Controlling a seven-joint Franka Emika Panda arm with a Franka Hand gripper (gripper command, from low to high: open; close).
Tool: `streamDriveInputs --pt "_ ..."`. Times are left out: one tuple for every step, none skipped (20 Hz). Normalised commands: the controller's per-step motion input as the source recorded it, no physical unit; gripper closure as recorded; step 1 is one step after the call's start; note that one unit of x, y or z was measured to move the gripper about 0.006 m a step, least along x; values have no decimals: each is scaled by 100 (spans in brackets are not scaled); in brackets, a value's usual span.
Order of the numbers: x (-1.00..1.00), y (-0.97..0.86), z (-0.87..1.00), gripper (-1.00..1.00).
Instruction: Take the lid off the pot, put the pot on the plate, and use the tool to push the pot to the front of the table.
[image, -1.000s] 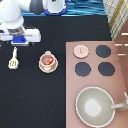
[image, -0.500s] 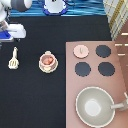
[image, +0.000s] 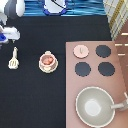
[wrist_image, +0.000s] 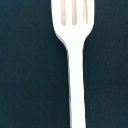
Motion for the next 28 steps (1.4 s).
streamDriveInputs --pt "0 -10 -56 -100" --pt "0 -7 -52 -100" --pt "0 -7 -47 -100" --pt "0 -8 -45 -100" --pt "0 -7 -45 -100" --pt "0 -7 -42 -100" --pt "0 -3 -40 -100" --pt "0 0 -38 -100" --pt "0 0 -37 -100" --pt "0 0 -35 -100" --pt "0 -2 -36 -100" --pt "0 -5 -37 -100" --pt "0 -13 -41 -100" --pt "0 -16 -41 -100" --pt "0 -18 -44 -100" --pt "0 -20 -43 -100" --pt "0 -28 -41 -100" --pt "0 -36 -38 -100" --pt "0 -36 -34 -100" --pt "5 -39 -29 -100" --pt "4 -39 -31 -100" --pt "0 -37 -33 -100" --pt "0 -36 -33 -100" --pt "0 -34 -32 -100" --pt "0 -29 -21 -100" --pt "0 -27 -19 -100" --pt "0 -27 -14 -100" --pt "0 -29 -16 -100"
